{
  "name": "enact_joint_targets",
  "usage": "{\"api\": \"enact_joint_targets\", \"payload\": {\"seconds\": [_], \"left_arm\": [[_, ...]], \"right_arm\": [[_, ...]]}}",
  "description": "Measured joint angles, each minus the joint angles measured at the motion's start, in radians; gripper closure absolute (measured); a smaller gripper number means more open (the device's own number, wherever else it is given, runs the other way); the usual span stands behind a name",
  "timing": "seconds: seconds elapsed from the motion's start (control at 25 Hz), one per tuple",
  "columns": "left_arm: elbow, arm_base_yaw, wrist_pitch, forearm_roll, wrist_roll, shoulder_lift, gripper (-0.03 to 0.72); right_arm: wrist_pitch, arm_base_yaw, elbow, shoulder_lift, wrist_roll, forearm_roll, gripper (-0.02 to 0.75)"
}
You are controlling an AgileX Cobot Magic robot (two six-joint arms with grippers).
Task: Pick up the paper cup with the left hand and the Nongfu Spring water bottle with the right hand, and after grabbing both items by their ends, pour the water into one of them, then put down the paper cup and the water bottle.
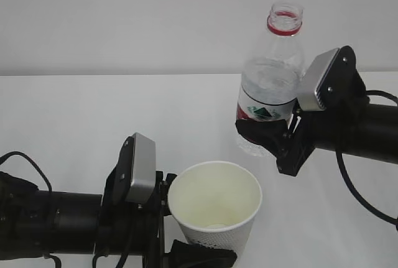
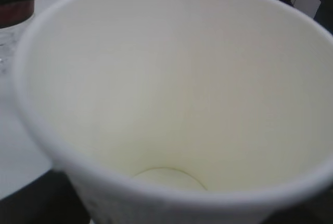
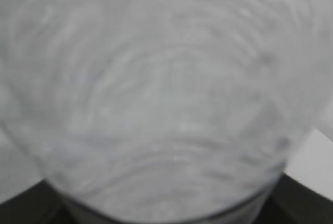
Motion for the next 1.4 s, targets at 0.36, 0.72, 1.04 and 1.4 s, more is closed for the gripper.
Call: {"api": "enact_joint_targets", "payload": {"seconds": [0.36,0.72,1.04,1.4], "left_arm": [[0.0,0.0,0.0,0.013,0.005,0.0,0.097],[-0.016,0.0,0.0,0.032,0.054,0.0,0.097],[-0.061,-0.007,0.0,0.074,0.063,0.0,0.097],[-0.067,-0.035,0.0,0.072,0.066,0.0,0.097]], "right_arm": [[0.023,0.011,-0.013,0.0,-0.024,-0.021,0.253],[0.036,0.011,-0.014,0.0,-0.105,-0.023,0.253],[0.036,0.011,-0.017,0.0,-0.205,-0.021,0.253],[0.017,0.011,-0.035,0.0,-0.283,-0.016,0.253]]}}
